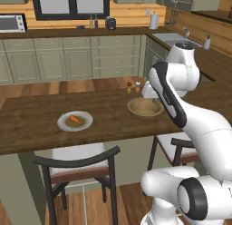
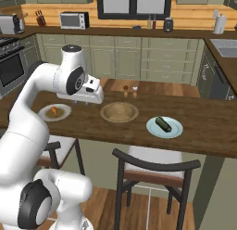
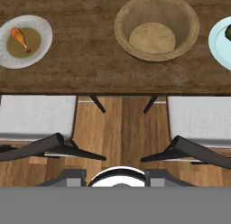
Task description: Pick the chicken drumstick and cucumber from their plates and place them in the bowl. Then put the bowl in the fridge.
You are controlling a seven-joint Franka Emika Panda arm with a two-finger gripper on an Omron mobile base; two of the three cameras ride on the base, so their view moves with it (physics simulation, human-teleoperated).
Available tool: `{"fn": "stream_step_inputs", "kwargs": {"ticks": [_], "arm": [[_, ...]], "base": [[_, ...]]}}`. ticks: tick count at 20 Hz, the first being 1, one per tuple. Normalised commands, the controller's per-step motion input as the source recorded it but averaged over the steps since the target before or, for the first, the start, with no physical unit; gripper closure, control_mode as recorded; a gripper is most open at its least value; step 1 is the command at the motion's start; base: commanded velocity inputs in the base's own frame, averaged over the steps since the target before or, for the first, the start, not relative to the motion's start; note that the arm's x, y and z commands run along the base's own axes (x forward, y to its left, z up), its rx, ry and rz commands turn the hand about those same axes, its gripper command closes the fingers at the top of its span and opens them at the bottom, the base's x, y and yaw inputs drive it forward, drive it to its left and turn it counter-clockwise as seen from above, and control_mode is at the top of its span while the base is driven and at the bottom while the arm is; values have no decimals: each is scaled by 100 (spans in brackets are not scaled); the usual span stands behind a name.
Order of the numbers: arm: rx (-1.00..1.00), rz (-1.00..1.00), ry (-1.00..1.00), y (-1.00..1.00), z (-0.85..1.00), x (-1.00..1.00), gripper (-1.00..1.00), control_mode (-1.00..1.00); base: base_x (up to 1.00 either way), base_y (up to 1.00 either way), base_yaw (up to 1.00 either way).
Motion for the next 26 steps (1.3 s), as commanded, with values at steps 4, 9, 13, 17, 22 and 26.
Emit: {"fn": "stream_step_inputs", "kwargs": {"ticks": [4,9,13,17,22,26], "arm": [[0,0,0,0,0,0,-100,100],[0,0,0,0,0,0,-100,100],[0,0,0,0,0,0,-100,100],[0,0,0,0,0,0,-100,100],[0,0,0,0,0,0,-100,100],[0,0,12,-26,-5,60,-100,-100]], "base": [[0,-3,0],[18,-41,0],[54,-44,0],[99,0,0],[88,0,0],[0,0,0]]}}
